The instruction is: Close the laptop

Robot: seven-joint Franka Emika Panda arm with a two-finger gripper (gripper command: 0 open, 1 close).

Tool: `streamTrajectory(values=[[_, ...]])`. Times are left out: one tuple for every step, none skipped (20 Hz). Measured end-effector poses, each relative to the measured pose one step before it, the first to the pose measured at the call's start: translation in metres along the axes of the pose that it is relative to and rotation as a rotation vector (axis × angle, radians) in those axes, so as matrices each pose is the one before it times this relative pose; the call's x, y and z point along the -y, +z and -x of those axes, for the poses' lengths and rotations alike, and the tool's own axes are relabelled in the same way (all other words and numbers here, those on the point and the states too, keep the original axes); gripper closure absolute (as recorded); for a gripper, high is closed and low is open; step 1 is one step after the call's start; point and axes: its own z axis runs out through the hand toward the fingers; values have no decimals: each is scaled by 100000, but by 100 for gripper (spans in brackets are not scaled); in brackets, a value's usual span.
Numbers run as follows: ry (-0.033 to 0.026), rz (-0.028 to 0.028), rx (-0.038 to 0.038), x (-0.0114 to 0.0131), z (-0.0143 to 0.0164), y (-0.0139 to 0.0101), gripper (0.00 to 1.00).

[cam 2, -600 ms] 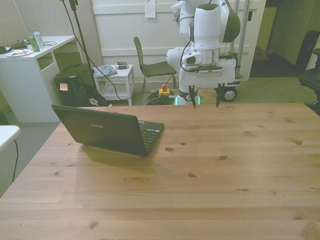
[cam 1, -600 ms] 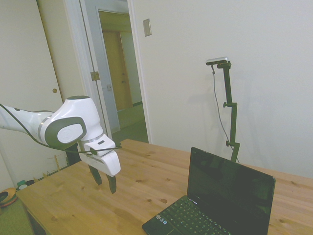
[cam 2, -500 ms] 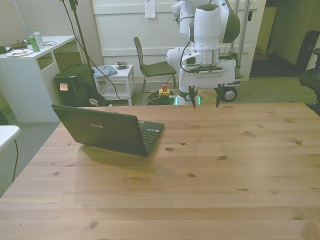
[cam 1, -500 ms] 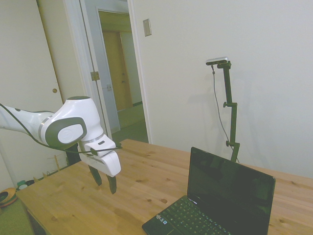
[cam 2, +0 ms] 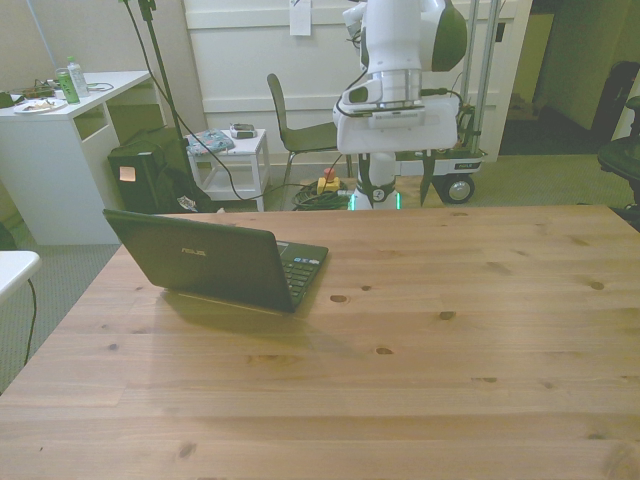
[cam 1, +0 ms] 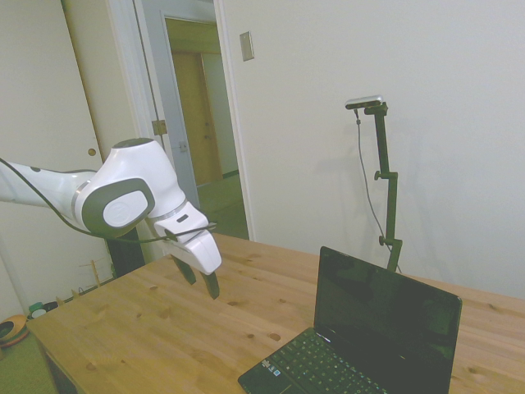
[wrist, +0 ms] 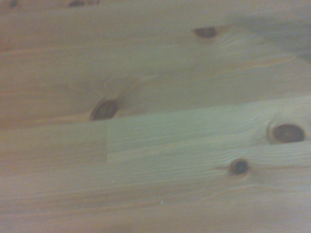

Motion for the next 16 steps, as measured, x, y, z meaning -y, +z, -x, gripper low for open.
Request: streamTrajectory(values=[[2200, -398, 4, -432, -1003, -839, 0], [2089, -321, 134, -396, -942, -890, 0], [1938, -584, 97, -248, -965, -1051, 0], [2027, -813, 12, -97, -1076, -1353, 0], [1723, -963, -321, 78, -1063, -1440, 0], [1902, -1446, -455, 251, -1315, -1808, 0], [1736, -1351, -640, 363, -1363, -1696, 0], [1709, -1106, -696, 474, -1510, -1474, 0], [1592, -650, -535, 459, -1410, -891, 0], [1654, -492, -217, 559, -1435, -555, 0], [1521, -371, -69, 692, -1335, -236, 0], [1492, -154, -111, 725, -1330, 3, 0], [1274, 307, 93, 728, -1244, 147, 0], [1275, 183, 351, 751, -1151, 195, 0], [1240, 50, 401, 720, -1066, 122, 0], [1073, 295, 57, 671, -1091, 65, 0]])
